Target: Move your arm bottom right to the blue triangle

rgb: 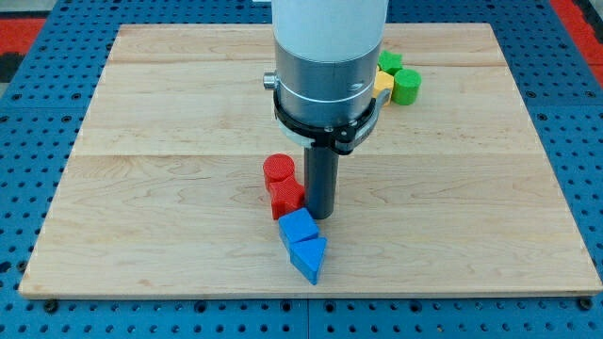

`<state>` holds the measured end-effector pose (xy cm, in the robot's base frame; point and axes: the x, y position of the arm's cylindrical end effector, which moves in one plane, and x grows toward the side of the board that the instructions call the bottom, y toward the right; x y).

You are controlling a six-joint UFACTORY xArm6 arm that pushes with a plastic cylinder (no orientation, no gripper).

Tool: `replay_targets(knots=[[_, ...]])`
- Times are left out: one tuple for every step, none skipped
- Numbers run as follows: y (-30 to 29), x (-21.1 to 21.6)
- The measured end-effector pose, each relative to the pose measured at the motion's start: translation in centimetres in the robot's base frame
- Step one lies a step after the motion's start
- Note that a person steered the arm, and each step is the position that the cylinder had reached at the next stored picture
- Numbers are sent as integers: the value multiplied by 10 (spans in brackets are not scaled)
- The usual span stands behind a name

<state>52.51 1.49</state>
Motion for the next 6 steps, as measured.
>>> replay_targets(knots=[[0, -4], [9, -4], [58, 35], [72, 93], [69, 94], [61, 94]])
